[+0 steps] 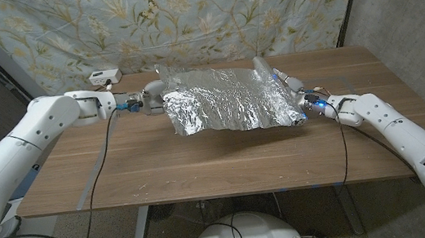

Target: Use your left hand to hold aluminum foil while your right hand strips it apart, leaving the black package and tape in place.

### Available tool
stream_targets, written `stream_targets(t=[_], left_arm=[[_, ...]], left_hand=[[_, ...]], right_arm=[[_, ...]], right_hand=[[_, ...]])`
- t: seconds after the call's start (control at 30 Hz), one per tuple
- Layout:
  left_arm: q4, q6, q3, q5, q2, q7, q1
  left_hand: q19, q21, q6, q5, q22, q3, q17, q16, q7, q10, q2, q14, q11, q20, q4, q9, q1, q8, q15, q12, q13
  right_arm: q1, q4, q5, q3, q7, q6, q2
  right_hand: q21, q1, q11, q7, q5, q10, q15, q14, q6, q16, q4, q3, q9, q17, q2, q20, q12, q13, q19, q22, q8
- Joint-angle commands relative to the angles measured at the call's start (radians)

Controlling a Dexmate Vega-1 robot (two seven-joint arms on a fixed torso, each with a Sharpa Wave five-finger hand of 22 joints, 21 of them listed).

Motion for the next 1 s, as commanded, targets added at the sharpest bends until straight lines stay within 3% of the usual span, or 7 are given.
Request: stream_targets(t=[0.03,0.43,0.73,1.0], left_arm=[[0.008,-0.018,-0.005,0.004,0.022,-0.028,0.015],[0.004,-0.046,-0.034,-0.006,0.050,-0.039,0.055],[0.078,-0.127,-0.017,0.035,0.019,-0.103,0.050],[0.102,-0.122,-0.004,0.052,0.009,-0.113,0.032]], left_hand=[[-0.009,0.008,0.036,-0.003,0.002,-0.001,0.003,-0.005,0.032,0.022,-0.003,-0.011,-0.019,0.001,0.003,0.005,0.004,0.004,-0.015,0.001,0.004],[-0.017,0.010,0.034,-0.003,0.002,-0.002,0.004,-0.006,0.033,0.020,-0.002,-0.013,-0.018,0.003,0.003,0.007,0.004,0.004,-0.012,-0.001,0.005],[-0.032,0.010,0.035,-0.004,0.002,-0.005,0.017,-0.003,0.027,0.017,0.000,-0.023,-0.026,-0.003,0.004,0.006,0.005,0.003,-0.014,-0.006,0.004],[-0.034,0.014,0.038,-0.005,0.002,-0.006,0.018,-0.005,0.025,0.018,-0.001,-0.023,-0.026,-0.004,0.006,0.002,0.001,0.002,-0.016,-0.007,0.004]], right_arm=[[-0.019,-0.028,0.017,0.010,-0.024,0.007,-0.013],[-0.035,-0.057,0.031,0.016,-0.041,0.014,-0.022],[-0.048,-0.079,0.041,0.020,-0.057,0.020,-0.027],[-0.060,-0.094,0.050,0.022,-0.068,0.022,-0.033]], right_hand=[[-0.001,0.002,-0.001,0.058,0.001,0.008,-0.003,0.002,0.010,-0.003,-0.003,-0.007,-0.001,0.003,0.010,-0.002,-0.002,0.003,-0.002,0.001,0.007],[-0.001,0.002,-0.001,0.059,0.000,0.007,-0.003,0.004,0.012,-0.003,-0.002,-0.008,-0.001,0.004,0.013,-0.004,-0.003,0.004,-0.002,0.001,0.007],[0.000,0.002,-0.002,0.058,-0.001,0.010,-0.005,0.007,0.014,-0.002,-0.002,-0.010,-0.001,0.004,0.014,-0.004,-0.002,0.004,-0.002,0.002,0.008],[0.000,0.003,-0.002,0.058,-0.001,0.012,-0.006,0.006,0.015,-0.003,-0.002,-0.011,-0.001,0.004,0.016,-0.005,-0.002,0.004,-0.002,0.002,0.008]])
